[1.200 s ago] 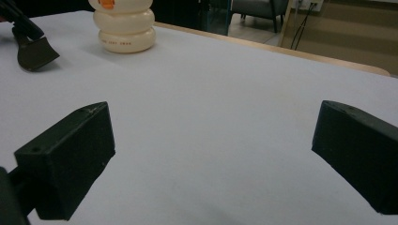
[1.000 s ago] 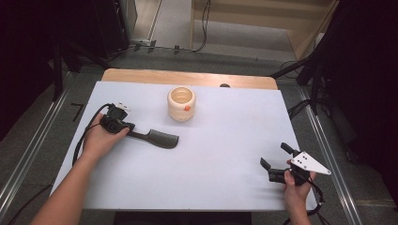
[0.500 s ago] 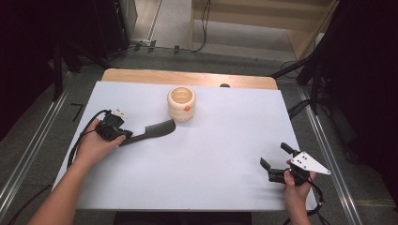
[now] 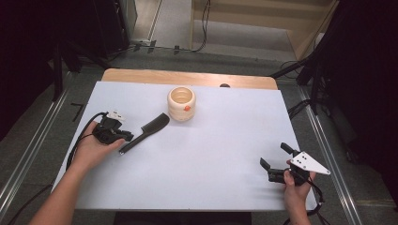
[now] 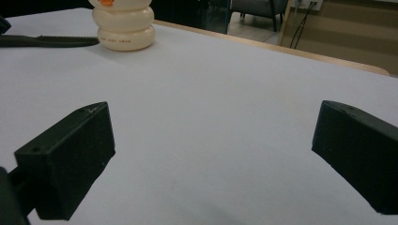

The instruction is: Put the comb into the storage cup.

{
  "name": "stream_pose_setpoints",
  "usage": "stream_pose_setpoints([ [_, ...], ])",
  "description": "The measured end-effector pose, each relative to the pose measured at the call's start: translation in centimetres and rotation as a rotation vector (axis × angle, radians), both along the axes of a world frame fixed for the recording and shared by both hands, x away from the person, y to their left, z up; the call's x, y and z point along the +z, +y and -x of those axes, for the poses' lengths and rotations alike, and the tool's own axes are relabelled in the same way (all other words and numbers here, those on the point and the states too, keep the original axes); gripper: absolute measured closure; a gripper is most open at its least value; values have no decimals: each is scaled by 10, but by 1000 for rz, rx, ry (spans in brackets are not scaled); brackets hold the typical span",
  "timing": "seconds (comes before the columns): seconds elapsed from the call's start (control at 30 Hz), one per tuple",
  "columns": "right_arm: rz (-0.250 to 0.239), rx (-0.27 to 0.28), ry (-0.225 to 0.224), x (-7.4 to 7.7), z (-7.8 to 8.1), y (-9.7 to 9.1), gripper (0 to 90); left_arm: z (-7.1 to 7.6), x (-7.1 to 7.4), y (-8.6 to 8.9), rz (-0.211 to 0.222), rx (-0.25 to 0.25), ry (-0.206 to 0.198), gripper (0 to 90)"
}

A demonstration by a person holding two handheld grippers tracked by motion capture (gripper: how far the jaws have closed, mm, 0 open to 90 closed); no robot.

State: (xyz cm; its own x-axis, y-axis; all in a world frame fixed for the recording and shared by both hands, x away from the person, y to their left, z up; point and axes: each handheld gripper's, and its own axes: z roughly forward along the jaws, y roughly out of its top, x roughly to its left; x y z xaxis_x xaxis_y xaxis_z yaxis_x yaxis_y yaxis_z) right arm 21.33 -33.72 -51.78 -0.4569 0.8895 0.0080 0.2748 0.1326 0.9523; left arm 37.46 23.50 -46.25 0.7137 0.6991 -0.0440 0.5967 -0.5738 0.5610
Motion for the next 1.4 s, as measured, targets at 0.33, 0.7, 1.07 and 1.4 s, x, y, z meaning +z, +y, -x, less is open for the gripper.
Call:
stream_pose_setpoints([
  [0.33, 1, 1, 0, 0, 0, 0, 0, -7, 13, -20, -17, -54, 42, 484],
  [0.7, 1, 4, -2, 0, 0, -1, 0, -15, 4, -42, -179, -83, 126, 540],
  [1.07, 1, 3, -1, 0, 0, 0, 0, -17, -5, -46, -248, -101, 193, 614],
  [1.4, 0, 1, -2, 0, 0, 0, 0, -16, -5, -49, -279, -110, 170, 713],
])
